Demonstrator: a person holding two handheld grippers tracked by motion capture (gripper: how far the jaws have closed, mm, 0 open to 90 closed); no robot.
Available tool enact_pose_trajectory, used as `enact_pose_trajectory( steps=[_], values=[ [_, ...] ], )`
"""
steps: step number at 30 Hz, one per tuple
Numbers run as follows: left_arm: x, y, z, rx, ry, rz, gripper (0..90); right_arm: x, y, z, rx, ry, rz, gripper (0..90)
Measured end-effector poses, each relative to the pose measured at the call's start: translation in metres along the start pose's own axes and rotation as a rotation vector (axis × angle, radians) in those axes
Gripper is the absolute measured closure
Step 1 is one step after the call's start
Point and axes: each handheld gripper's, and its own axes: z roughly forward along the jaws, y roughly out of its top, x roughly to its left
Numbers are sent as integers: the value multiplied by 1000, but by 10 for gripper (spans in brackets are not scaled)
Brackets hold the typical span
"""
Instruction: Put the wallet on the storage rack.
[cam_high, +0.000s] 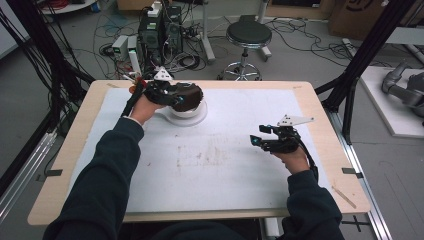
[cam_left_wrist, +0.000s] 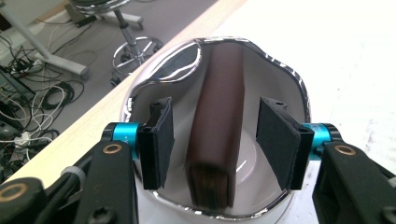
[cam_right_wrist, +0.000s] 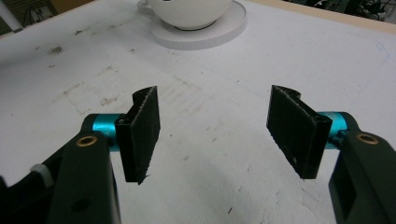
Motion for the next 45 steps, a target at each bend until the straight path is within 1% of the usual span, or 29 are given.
enact_pose_trajectory(
  steps=[3,5,6,8,10,12,13,15,16,17,20,21,23,24,25,27,28,30,31,33,34,36,38,40,42,45],
  values=[
    [3,-3,-11,-48,-4,-47,449,1,0,0,2,-3,0,354],
    [4,-8,-20,-99,-7,-88,438,1,0,1,2,-2,-4,354],
    [4,-11,-25,-125,-9,-114,425,1,0,1,3,-4,-3,354],
    [2,-19,-36,-189,-15,-181,389,0,0,0,4,-9,-2,354],
    [0,-29,-48,-239,-9,-225,346,0,0,-1,1,-19,3,342],
    [-4,-41,-60,-285,-10,-264,323,0,0,-2,2,-41,4,324],
    [-8,-47,-67,-311,-7,-284,293,0,0,-2,2,-54,-2,315],
    [-14,-55,-77,-335,9,-293,276,1,0,-2,12,-94,-5,302],
    [-18,-61,-85,-358,25,-304,249,1,0,-2,15,-119,-15,282],
    [-20,-64,-89,-374,27,-315,210,1,0,-1,20,-150,-21,255],
    [-29,-80,-105,-420,49,-338,197,1,-1,0,32,-207,-35,240],
    [-33,-88,-110,-437,60,-343,197,1,-1,1,34,-217,-34,232],
    [-37,-100,-117,-448,81,-355,197,0,-1,1,40,-242,-40,222],
    [-40,-107,-121,-450,100,-358,197,-1,-1,2,45,-248,-46,221],
    [-42,-115,-124,-452,114,-364,197,-1,-1,2,53,-263,-45,220],
    [-44,-126,-130,-442,139,-371,197,-2,0,2,63,-284,-58,219],
    [-45,-129,-134,-434,151,-372,197,-3,0,3,71,-287,-61,219],
    [-49,-135,-141,-438,180,-370,197,-3,0,3,75,-299,-64,219],
    [-50,-139,-143,-433,187,-369,197,-4,-1,3,77,-302,-62,218],
    [-52,-146,-147,-428,199,-383,197,-4,-1,2,81,-299,-58,218],
    [-53,-150,-147,-426,203,-399,197,-5,-1,1,78,-303,-57,218],
    [-53,-154,-148,-413,214,-425,197,-4,-1,0,74,-305,-56,218],
    [-54,-155,-148,-408,219,-423,197,-4,-1,-1,69,-304,-60,217],
    [-54,-154,-147,-415,214,-423,197,-3,-1,-2,66,-300,-55,218],
    [-54,-154,-146,-413,214,-415,197,-3,-3,-2,76,-295,-53,218],
    [-53,-155,-148,-419,211,-426,197,-3,-5,0,81,-291,-43,218]
  ],
)
